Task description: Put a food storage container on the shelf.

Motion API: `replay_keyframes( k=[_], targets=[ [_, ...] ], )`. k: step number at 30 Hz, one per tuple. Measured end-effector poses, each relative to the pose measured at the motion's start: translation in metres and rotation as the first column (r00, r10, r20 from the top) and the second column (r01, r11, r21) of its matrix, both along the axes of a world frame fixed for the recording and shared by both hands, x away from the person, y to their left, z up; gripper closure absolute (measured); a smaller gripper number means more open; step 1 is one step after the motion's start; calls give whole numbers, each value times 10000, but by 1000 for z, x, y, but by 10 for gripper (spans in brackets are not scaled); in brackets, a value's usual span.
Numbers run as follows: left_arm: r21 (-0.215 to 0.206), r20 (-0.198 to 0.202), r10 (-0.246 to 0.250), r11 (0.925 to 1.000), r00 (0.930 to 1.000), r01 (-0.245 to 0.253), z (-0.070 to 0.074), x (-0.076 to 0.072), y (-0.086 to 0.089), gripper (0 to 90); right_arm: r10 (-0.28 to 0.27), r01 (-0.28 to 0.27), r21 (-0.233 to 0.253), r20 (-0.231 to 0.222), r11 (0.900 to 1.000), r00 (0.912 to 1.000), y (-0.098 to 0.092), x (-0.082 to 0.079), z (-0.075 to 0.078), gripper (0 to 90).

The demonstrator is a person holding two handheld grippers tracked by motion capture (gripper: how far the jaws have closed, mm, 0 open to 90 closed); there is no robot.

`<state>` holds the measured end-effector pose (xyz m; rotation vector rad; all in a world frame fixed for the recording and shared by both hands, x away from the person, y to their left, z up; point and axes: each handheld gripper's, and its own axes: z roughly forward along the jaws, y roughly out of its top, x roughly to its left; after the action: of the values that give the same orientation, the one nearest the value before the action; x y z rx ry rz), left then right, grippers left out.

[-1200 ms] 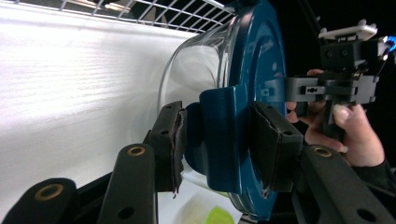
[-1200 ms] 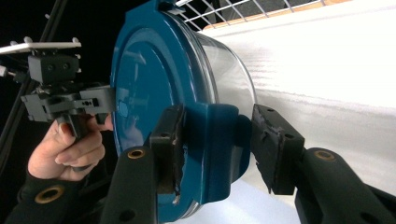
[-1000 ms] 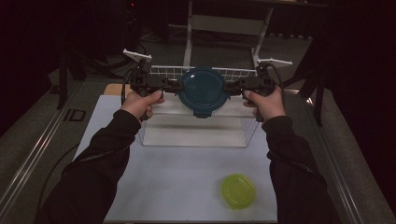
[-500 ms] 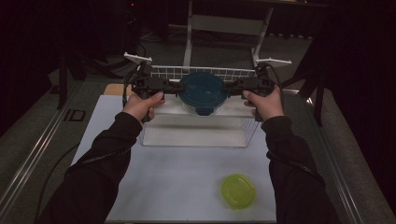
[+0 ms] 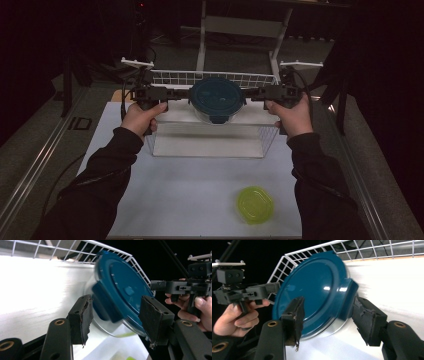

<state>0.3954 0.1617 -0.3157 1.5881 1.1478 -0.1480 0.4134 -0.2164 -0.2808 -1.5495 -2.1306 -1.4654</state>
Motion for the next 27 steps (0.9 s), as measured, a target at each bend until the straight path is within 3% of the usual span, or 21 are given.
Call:
replay_keyframes(
  k=[5,7,12,19,24,27],
  targets=[
    [81,544,-185,9998,9983,181,2,-17,3,404,343,-346,83,318,9994,9989,-2,-20,0,447],
    [-63,1030,-546,9984,9932,555,1,-26,4,339,547,-551,62,450,9985,9975,1,-28,-3,460],
    [-11,1631,-780,9969,9835,792,-4,-43,3,290,1032,-1037,45,628,9946,9927,13,-44,-10,483],
    [627,2165,-1356,9902,9668,1249,-13,-68,-4,139,1585,-1589,-23,847,9873,9837,29,-64,-20,536],
    [1448,2657,-1442,9835,9532,1085,-25,-89,-5,30,1817,-1802,-239,946,9833,9788,39,-73,-27,616],
    [1590,2816,-1383,9826,9495,960,-32,-99,-3,22,1857,-1827,-405,930,9823,9782,45,-76,-29,679]
  ],
)
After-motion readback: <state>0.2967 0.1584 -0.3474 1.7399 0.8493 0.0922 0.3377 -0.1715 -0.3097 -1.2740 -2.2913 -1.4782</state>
